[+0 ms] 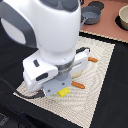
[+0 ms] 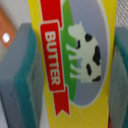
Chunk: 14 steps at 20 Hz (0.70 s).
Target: Interact with the objects in diverse but meaningful ways.
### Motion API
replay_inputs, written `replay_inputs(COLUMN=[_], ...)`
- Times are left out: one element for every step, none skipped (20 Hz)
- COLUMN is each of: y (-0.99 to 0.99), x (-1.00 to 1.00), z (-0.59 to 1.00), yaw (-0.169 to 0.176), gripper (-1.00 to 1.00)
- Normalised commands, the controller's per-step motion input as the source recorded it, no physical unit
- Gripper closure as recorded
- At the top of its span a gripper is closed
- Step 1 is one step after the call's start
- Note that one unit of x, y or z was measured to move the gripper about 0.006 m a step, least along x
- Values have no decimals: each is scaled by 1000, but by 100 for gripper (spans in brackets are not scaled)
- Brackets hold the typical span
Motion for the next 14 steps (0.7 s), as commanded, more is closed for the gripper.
replay_inputs(y=[-143, -71, 0, 0, 0, 0, -9, 0, 0, 0, 0, 0, 0, 31], x=[163, 251, 351, 331, 234, 20, 0, -37, -26, -37, -60, -86, -151, -154], z=[-303, -191, -31, 0, 0, 0, 0, 200, 417, 534, 651, 814, 963, 1000], yaw=[0, 0, 0, 0, 0, 0, 0, 0, 0, 0, 0, 0, 0, 0], gripper=[100, 100, -100, -100, -100, -100, -100, -100, -100, -100, -100, -100, -100, -100])
